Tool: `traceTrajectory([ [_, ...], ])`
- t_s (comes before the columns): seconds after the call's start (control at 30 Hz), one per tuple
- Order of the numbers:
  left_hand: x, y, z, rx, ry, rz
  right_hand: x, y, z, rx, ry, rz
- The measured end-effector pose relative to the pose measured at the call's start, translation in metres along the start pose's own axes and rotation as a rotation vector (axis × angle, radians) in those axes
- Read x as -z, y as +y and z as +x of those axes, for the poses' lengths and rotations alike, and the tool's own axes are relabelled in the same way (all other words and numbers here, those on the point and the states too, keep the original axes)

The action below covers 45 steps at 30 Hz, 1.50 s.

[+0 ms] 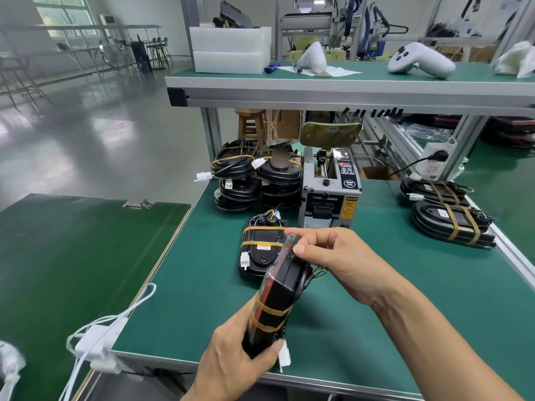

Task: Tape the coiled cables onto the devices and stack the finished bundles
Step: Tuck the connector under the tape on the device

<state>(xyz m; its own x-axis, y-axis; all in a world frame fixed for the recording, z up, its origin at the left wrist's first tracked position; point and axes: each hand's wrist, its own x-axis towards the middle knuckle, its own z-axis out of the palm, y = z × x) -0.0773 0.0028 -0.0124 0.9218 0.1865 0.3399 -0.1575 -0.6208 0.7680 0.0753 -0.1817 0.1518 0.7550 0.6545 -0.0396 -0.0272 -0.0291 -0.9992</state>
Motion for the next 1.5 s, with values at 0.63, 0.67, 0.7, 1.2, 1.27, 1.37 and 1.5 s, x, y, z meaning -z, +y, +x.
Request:
traceTrajectory([
  [0.63,0.0,0.002,0.0,-0.011,0.014,-0.013,-0.003,-0.002,-0.001,-0.011,0.002,-0.008],
  [0.67,0.001,0.002,0.0,-0.01,0.013,-0.015,-0.003,-0.002,-0.001,-0.012,0.003,-0.011],
  [0.7,0.001,0.002,0.0,-0.008,0.012,-0.018,-0.003,-0.002,-0.002,-0.012,0.006,-0.012],
  [1.2,0.003,0.008,-0.001,0.007,0.008,-0.02,-0.004,0.004,0.002,-0.032,0.072,-0.07],
  [1.27,0.004,0.01,-0.001,0.007,0.008,-0.022,-0.004,0.004,0.003,-0.039,0.077,-0.081],
  [1.37,0.004,0.011,0.0,0.011,0.011,-0.025,-0.004,0.005,0.004,-0.056,0.097,-0.078],
  [1.5,0.004,0.011,-0.001,0.024,0.012,-0.006,-0.004,0.011,0.007,-0.083,0.155,-0.042],
])
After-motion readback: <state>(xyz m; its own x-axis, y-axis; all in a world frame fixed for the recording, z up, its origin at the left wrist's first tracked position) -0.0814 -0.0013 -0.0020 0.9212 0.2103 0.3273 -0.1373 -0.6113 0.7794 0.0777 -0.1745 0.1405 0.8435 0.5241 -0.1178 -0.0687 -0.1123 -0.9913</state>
